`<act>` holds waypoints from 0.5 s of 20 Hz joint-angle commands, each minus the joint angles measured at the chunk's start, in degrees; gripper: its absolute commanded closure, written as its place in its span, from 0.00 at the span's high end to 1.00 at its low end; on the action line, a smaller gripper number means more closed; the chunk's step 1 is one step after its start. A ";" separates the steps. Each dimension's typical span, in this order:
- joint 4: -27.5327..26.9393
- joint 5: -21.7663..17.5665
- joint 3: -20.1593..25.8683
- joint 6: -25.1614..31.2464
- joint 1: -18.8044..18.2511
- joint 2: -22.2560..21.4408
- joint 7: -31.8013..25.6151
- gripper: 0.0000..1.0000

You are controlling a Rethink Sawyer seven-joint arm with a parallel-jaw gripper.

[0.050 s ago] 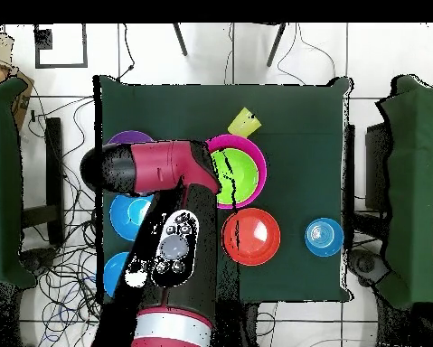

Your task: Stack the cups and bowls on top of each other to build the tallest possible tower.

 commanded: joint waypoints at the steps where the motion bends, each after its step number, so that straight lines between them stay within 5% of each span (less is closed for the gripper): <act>1: 6.02 4.90 4.18 5.10 0.28 3.02 11.50 1.00; 10: 6.15 9.66 1.60 7.13 1.93 4.74 13.55 1.00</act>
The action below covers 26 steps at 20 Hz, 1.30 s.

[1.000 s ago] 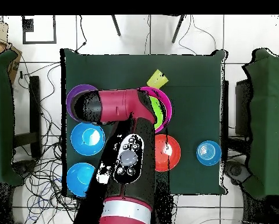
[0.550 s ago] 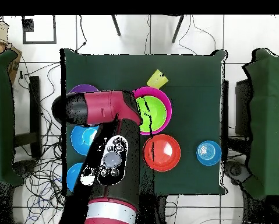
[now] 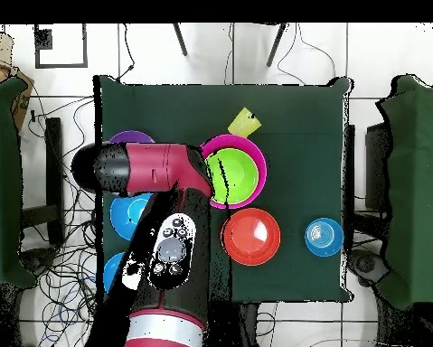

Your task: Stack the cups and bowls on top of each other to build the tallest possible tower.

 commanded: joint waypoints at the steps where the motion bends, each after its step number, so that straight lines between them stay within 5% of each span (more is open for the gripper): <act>1: 5.01 3.15 1.91 6.43 0.98 4.89 13.63 1.00; 9: 4.65 4.86 1.81 4.51 -0.21 7.67 11.19 1.00; 14: -1.51 4.03 0.62 10.02 -0.15 12.37 9.95 1.00; 17: -2.04 2.31 -0.04 6.31 0.27 14.16 7.49 1.00; 22: -0.76 0.02 -1.02 0.02 0.45 14.41 4.40 1.00; 26: -0.23 -0.06 -3.45 4.22 2.57 12.03 5.42 1.00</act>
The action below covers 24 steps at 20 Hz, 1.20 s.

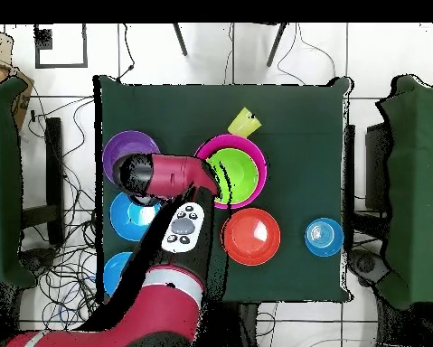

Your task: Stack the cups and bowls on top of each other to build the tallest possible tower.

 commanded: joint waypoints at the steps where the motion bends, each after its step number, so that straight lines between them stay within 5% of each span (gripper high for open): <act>1: 0.35 -3.84 -0.31 3.77 2.70 -0.29 5.66 1.00; 5: 0.21 -3.47 -2.62 4.63 4.73 0.41 7.63 1.00; 12: 4.28 -2.69 -5.31 8.90 7.84 -7.34 5.60 1.00; 21: 16.16 -0.37 5.94 -3.70 3.33 -15.66 -6.11 1.00; 24: 14.37 -6.29 6.51 2.38 2.70 -14.81 -12.49 1.00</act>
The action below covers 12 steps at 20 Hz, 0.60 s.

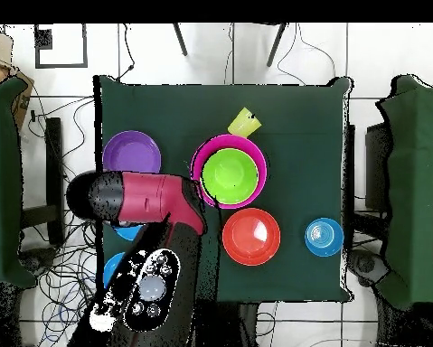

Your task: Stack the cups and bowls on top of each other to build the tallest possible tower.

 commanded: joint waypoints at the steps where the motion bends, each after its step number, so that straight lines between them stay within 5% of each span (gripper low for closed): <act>1: 5.38 -6.69 9.68 0.16 -2.42 -0.29 -12.47 1.00; 12: 5.53 -4.93 17.38 -14.82 -8.66 3.48 -5.63 1.00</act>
